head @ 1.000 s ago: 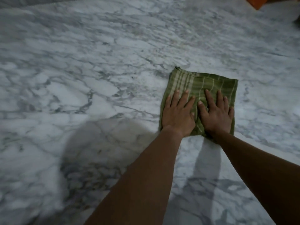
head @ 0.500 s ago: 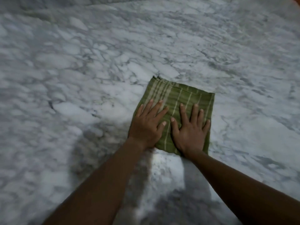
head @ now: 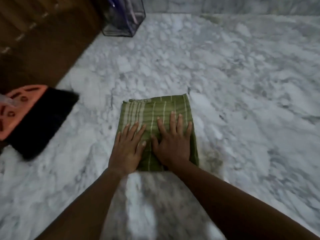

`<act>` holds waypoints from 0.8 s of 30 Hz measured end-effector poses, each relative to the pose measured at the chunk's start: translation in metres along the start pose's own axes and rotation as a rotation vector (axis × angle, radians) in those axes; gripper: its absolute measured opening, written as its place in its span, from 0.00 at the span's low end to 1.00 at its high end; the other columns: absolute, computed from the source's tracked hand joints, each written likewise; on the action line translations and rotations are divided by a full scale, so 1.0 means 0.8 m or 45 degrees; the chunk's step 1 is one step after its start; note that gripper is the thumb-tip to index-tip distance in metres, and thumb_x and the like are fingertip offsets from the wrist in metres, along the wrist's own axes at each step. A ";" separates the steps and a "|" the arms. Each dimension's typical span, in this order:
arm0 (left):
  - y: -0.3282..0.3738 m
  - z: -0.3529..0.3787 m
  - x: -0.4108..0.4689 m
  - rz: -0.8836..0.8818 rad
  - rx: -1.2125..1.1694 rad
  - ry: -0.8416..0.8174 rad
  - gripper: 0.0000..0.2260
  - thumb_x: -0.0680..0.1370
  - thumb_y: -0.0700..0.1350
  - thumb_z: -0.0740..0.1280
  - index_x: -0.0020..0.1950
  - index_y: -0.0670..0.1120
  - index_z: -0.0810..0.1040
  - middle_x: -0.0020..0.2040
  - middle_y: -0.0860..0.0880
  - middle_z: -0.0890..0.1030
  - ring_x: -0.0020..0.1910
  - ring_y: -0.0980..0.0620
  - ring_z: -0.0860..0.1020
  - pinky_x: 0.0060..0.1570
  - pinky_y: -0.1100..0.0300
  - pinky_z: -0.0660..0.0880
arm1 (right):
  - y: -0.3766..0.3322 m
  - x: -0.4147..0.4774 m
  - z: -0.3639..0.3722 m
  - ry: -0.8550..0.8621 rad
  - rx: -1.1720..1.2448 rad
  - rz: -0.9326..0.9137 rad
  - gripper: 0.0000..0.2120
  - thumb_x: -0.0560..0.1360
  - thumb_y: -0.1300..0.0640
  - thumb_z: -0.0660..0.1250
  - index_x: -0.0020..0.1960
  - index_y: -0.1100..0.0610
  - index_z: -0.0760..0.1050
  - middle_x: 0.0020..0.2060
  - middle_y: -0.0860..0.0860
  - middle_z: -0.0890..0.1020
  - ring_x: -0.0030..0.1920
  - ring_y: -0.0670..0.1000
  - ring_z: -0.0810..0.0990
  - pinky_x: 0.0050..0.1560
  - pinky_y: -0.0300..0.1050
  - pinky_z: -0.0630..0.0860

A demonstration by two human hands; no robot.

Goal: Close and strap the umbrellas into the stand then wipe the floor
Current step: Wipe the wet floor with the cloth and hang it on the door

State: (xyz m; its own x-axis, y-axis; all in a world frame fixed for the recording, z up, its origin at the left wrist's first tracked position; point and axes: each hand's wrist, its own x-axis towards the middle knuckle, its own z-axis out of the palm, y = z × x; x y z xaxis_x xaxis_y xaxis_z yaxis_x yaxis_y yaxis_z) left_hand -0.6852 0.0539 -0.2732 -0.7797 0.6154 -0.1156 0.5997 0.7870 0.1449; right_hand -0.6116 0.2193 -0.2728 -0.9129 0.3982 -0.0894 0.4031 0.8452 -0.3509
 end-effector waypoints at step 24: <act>0.376 0.075 -0.123 -0.226 -0.154 0.166 0.27 0.80 0.57 0.58 0.78 0.49 0.67 0.80 0.44 0.63 0.80 0.38 0.57 0.77 0.38 0.52 | 0.307 -0.137 -0.110 -0.224 -0.352 -0.509 0.30 0.79 0.32 0.49 0.78 0.39 0.59 0.81 0.50 0.55 0.81 0.57 0.53 0.78 0.63 0.50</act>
State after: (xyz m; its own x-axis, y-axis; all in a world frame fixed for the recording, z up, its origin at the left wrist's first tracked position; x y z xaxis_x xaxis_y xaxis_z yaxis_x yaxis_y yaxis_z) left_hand -0.4173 0.2330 -0.2770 -0.8922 0.4510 -0.0233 0.4314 0.8664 0.2513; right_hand -0.4069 0.4144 -0.2670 -0.9865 -0.0209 -0.1623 0.0007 0.9913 -0.1319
